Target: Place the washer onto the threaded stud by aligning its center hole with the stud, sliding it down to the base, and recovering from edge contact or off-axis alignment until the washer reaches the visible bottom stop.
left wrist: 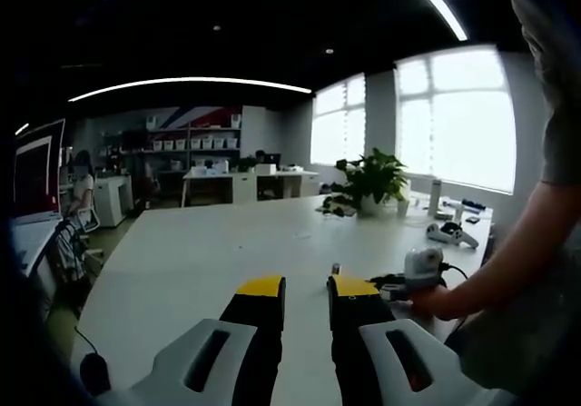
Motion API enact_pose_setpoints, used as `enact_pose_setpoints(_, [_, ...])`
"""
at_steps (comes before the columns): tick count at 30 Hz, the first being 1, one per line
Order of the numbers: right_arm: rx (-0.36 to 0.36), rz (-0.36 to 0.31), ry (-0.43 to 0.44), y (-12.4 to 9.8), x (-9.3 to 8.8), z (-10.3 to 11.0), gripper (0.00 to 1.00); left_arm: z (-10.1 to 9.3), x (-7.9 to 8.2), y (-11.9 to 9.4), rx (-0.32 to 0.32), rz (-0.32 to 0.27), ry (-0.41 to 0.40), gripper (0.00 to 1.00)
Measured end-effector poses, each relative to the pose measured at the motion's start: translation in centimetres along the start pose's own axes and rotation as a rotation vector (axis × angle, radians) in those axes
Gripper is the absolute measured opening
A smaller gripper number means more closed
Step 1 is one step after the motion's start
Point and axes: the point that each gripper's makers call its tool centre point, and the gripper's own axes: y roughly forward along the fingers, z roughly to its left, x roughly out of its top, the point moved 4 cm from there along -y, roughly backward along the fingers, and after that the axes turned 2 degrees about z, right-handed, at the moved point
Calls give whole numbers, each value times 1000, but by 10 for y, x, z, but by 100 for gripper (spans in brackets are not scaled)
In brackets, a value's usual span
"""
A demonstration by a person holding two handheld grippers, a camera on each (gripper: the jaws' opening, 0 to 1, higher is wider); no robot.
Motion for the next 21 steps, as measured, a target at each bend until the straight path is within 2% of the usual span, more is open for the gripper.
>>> enact_pose_setpoints(13, [-6,-3,3,-1,5,-1,25,1,0,0,3,0,-1,17])
enact_pose_setpoints(21, [-7,16,7,0,-2,-1,26,1,0,0,5,3,-1,17])
